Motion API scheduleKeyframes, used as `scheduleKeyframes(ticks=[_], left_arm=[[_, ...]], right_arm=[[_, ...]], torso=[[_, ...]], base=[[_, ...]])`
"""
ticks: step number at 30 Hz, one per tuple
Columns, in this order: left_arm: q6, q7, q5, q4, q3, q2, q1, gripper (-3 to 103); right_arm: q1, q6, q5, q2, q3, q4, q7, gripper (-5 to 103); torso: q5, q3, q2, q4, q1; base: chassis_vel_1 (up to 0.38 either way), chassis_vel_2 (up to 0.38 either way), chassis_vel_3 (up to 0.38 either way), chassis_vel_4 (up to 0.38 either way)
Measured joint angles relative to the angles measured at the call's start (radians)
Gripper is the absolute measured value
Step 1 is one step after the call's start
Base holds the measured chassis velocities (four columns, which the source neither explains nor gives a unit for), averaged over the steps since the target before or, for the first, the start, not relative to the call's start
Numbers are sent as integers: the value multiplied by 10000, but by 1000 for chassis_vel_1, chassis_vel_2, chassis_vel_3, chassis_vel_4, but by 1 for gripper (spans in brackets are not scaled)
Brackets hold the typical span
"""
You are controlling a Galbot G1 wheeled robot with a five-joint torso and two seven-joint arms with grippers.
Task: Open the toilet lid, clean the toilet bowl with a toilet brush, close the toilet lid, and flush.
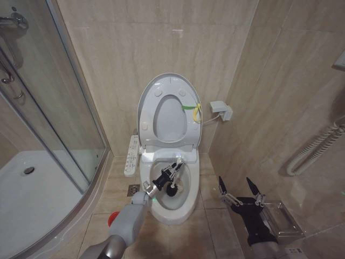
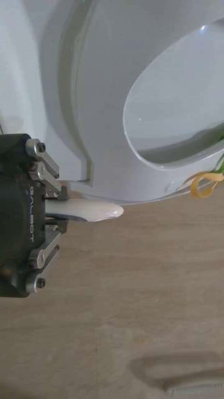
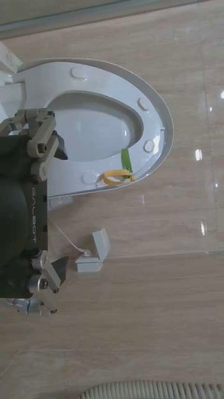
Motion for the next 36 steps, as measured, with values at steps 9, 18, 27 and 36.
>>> scheduleKeyframes(ticks=[9, 18, 27, 36], left_arm=[[1414, -781, -2786, -1016, 1037, -317, -250, 19], [1194, -457, -1577, 398, 780, -547, -542, 19], [952, -123, -645, 329, 696, -100, -651, 19], [842, 315, 64, 243, 873, 235, -781, 19]], right_arm=[[0, 0, 0, -1, 0, 0, 0, 100], [0, 0, 0, 0, 0, 0, -1, 100], [0, 0, 0, -1, 0, 0, -2, 100], [0, 0, 0, 0, 0, 0, 0, 100]], torso=[[7, 0, -1, -1, 2], [9, -1, 0, 7, 1], [9, -1, 3, 7, -1], [8, 0, 2, 0, 1]], base=[[0, 0, 0, 0], [0, 0, 0, 0], [0, 0, 0, 0], [0, 0, 0, 0]])
